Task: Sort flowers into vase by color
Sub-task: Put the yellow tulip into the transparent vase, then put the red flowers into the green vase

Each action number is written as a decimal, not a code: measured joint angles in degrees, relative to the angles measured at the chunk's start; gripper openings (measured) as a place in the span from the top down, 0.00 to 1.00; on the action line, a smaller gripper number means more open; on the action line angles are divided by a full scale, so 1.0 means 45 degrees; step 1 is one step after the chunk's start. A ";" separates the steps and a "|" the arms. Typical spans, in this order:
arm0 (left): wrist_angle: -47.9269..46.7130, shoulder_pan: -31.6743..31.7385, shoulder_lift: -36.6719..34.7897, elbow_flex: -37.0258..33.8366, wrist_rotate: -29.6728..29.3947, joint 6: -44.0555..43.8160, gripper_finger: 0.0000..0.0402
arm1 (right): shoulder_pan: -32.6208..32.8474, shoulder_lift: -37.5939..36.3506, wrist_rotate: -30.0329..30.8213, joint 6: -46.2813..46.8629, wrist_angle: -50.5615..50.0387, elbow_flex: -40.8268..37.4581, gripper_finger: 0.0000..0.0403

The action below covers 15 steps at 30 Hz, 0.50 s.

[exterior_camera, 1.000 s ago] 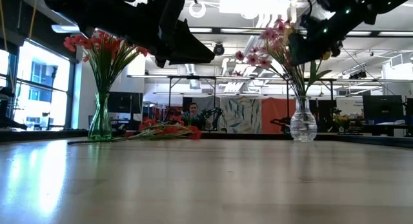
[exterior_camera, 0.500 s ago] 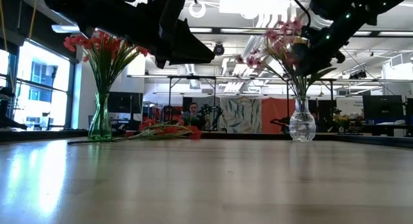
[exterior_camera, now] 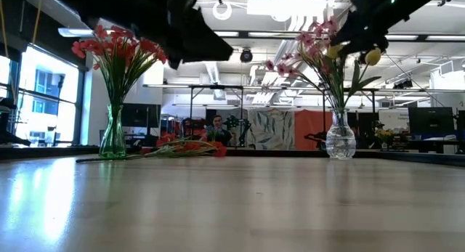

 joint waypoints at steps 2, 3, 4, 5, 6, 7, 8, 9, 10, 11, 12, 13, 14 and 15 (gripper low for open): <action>-0.0995 -0.0058 -0.0596 0.0000 -0.0009 -0.0093 0.79 | 0.0607 -0.0218 -0.0038 -0.0005 0.0043 0.0000 0.35; -0.1571 -0.0103 -0.0923 0.0000 -0.0079 -0.0103 0.79 | 0.0934 -0.0251 -0.0035 -0.0005 0.0114 -0.0003 0.35; -0.2248 -0.0186 -0.1264 0.0000 -0.0248 -0.0115 0.79 | 0.1289 -0.0251 -0.0028 -0.0004 0.0379 -0.0073 0.35; -0.2981 -0.0289 -0.1584 0.0002 -0.0506 -0.0134 0.79 | 0.1662 -0.0240 -0.0033 -0.0003 0.0724 -0.0212 0.35; -0.3755 -0.0379 -0.1863 0.0016 -0.0834 -0.0287 0.79 | 0.2037 -0.0201 -0.0033 -0.0005 0.1104 -0.0409 0.35; -0.4635 -0.0479 -0.2130 0.0019 -0.1192 -0.0585 0.79 | 0.2421 -0.0118 -0.0036 -0.0003 0.1556 -0.0660 0.35; -0.5608 -0.0555 -0.2372 0.0019 -0.1491 -0.1076 0.79 | 0.2818 -0.0005 -0.0038 0.0026 0.2093 -0.0962 0.35; -0.6493 -0.0563 -0.2538 0.0019 -0.1719 -0.1736 0.79 | 0.3217 0.0119 -0.0033 0.0134 0.2679 -0.1321 0.35; -0.7394 -0.0548 -0.2649 0.0019 -0.1882 -0.2484 0.79 | 0.3595 0.0271 -0.0033 0.0293 0.3309 -0.1720 0.35; -0.8362 -0.0484 -0.2708 0.0019 -0.2029 -0.3263 0.79 | 0.3966 0.0477 -0.0033 0.0348 0.4157 -0.2219 0.35; -0.9311 -0.0391 -0.2709 0.0017 -0.2112 -0.4107 0.79 | 0.4310 0.0690 -0.0033 0.0443 0.5084 -0.2715 0.35; -1.0166 -0.0272 -0.2667 0.0010 -0.2154 -0.4873 0.79 | 0.4637 0.0950 -0.0038 0.0563 0.6048 -0.3250 0.35; -1.0999 -0.0158 -0.2548 0.0010 -0.2229 -0.5625 0.79 | 0.4921 0.1252 -0.0040 0.0650 0.7153 -0.3805 0.35; -1.1740 -0.0028 -0.2402 0.0010 -0.2292 -0.6354 0.79 | 0.5169 0.1565 -0.0037 0.0760 0.8189 -0.4306 0.35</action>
